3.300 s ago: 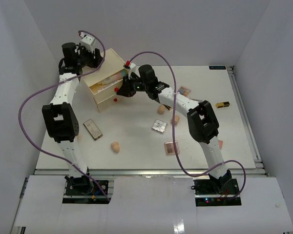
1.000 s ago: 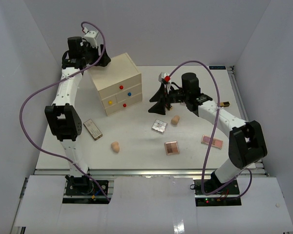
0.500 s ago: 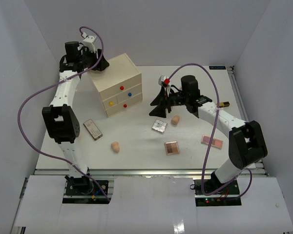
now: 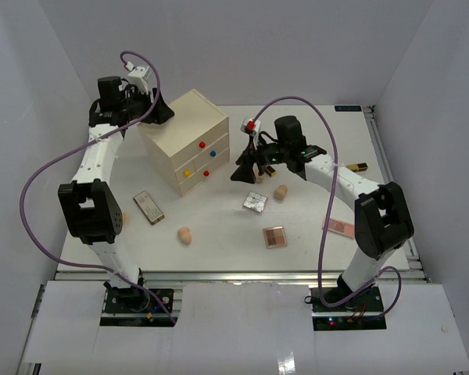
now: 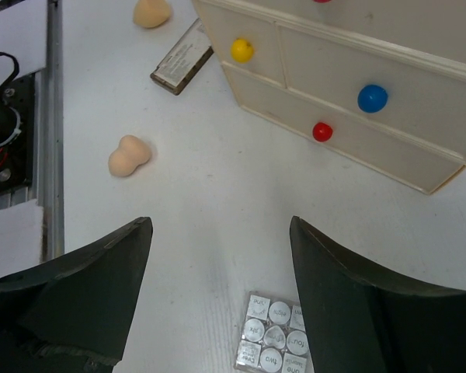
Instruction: Organize the makeup
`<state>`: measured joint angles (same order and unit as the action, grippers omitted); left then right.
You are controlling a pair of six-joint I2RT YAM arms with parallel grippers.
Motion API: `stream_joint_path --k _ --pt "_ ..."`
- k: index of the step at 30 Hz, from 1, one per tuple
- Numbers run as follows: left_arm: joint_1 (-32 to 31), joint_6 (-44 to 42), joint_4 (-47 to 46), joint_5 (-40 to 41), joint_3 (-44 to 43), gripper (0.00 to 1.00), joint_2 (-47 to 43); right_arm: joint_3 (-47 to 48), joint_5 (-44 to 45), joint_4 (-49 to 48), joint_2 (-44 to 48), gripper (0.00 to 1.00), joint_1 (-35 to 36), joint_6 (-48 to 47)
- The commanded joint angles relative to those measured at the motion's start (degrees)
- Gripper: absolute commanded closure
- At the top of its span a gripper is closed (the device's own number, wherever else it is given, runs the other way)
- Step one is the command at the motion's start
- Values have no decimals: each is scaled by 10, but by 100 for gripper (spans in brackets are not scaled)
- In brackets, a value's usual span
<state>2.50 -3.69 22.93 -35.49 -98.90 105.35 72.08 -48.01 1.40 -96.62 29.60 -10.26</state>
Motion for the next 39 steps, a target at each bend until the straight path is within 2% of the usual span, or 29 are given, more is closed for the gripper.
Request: stream_joint_path --k 1,2,5,8,11,16,23,25,28,33,39 --pt "-15 57 24 -46 28 27 -40 46 90 13 -33 21 26 49" --pt "-15 64 18 -42 33 24 -45 59 120 9 -44 20 34 98" --pt "-15 80 4 -33 46 20 -54 80 122 7 -75 18 39 163" --pt "-15 92 -2 11 42 15 -60 89 133 -28 -90 15 50 229" --pt "-15 107 -9 39 35 10 -75 84 160 -71 -100 15 66 257" --pt "-15 107 -24 113 43 4 -124 91 193 -89 -118 17 90 322" --pt "-15 132 -24 194 65 2 -189 44 185 -224 -128 21 99 427" --pt "-15 153 -20 205 86 2 -216 22 184 -284 -131 22 104 448" --pt "-15 160 -20 197 135 2 -252 14 193 -317 -137 24 117 462" --pt "-15 172 -36 188 243 2 -321 21 207 -339 -160 31 130 497" --pt "-15 182 -47 190 323 2 -417 29 235 -343 -177 36 136 531"
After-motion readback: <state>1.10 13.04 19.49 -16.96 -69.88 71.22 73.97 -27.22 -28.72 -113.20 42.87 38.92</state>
